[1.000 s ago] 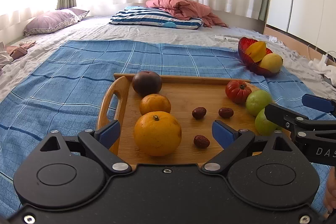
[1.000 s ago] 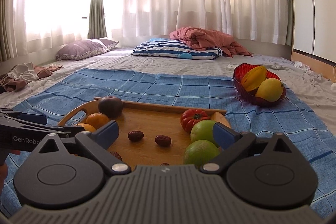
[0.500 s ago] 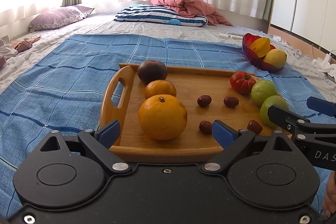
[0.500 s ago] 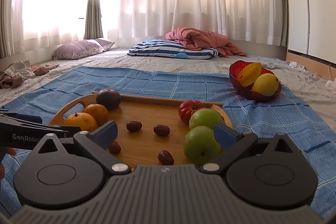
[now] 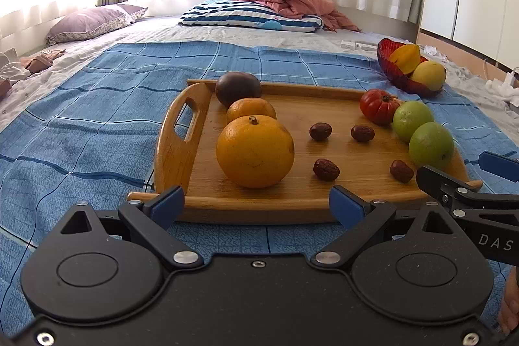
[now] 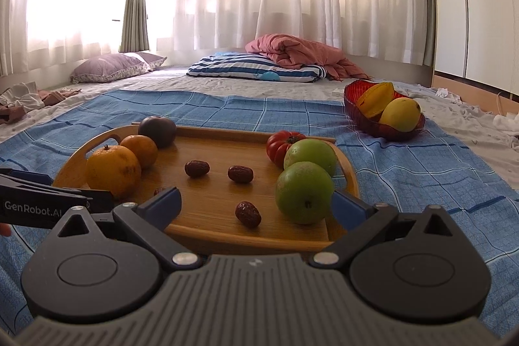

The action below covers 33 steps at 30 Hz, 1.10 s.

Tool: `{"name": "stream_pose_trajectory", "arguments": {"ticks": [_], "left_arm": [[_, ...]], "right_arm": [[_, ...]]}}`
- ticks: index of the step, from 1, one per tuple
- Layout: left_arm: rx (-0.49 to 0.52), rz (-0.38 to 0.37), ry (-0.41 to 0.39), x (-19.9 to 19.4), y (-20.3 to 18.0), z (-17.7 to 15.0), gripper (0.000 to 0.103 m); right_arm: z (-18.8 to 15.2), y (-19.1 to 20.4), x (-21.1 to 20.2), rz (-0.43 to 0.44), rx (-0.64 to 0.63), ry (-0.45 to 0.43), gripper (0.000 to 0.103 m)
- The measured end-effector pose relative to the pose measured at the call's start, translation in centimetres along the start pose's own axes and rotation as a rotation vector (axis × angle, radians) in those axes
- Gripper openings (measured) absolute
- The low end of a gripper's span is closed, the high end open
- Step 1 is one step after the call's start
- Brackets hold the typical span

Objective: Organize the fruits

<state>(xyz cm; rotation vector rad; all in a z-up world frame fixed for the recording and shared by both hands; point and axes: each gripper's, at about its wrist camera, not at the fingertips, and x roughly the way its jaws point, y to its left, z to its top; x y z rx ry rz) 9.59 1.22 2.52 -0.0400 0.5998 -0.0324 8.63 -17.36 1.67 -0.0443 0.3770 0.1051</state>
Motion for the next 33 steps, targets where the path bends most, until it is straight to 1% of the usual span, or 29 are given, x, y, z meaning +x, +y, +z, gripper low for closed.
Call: {"name": "stream_pose_trajectory", "arguments": {"ticks": [10, 19, 23, 33], "left_arm": [[0.004, 0.017, 0.017, 0.8, 0.2, -1.4, 0.096], [-0.004, 0.028, 0.030, 1.8, 0.2, -2.3, 0.097], [-0.004, 0.032, 0.036, 2.2, 0.3, -2.7, 0.097], [-0.021, 0.015, 0.035, 2.6, 0.7, -3.1, 0.103]], "right_arm": [[-1.8, -0.1, 0.7, -0.014, 0.008, 0.047, 0.103], [-2.5, -0.1, 1.1, -0.020, 0.014, 0.072, 0.103], [-2.9, 0.2, 1.2, -0.037, -0.002, 0.075, 0.103], [-4.0, 0.7, 1.9, -0.058, -0.019, 0.116, 0.103]]}}
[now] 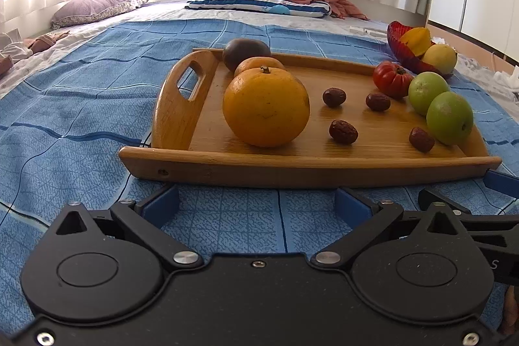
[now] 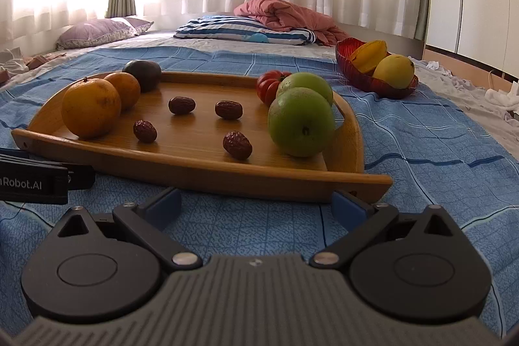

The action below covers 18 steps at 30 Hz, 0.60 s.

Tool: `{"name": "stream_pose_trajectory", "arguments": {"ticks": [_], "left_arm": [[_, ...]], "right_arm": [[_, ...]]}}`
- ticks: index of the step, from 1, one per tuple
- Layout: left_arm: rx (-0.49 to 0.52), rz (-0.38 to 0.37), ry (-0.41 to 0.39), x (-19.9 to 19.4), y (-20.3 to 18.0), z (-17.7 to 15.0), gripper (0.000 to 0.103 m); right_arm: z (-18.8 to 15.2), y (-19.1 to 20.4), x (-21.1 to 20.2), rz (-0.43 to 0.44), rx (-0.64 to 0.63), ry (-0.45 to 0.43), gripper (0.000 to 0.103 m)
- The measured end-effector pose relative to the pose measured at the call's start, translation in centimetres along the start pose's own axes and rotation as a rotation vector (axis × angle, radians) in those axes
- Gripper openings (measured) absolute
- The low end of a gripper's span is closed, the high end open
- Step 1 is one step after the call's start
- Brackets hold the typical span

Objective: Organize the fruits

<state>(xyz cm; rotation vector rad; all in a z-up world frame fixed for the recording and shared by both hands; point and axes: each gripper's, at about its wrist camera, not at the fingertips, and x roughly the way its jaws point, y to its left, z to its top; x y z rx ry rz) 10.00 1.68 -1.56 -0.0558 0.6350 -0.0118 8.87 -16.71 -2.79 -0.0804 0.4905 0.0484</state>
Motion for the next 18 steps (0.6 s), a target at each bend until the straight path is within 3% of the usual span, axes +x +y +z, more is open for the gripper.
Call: {"name": "stream_pose_trajectory", "arguments": {"ticks": [18], "left_arm": [[0.018, 0.031, -0.002, 0.45, -0.54, -0.20, 0.103]], "right_arm": [[-0.13, -0.18, 0.61, 0.007, 0.009, 0.038, 0.103]]}}
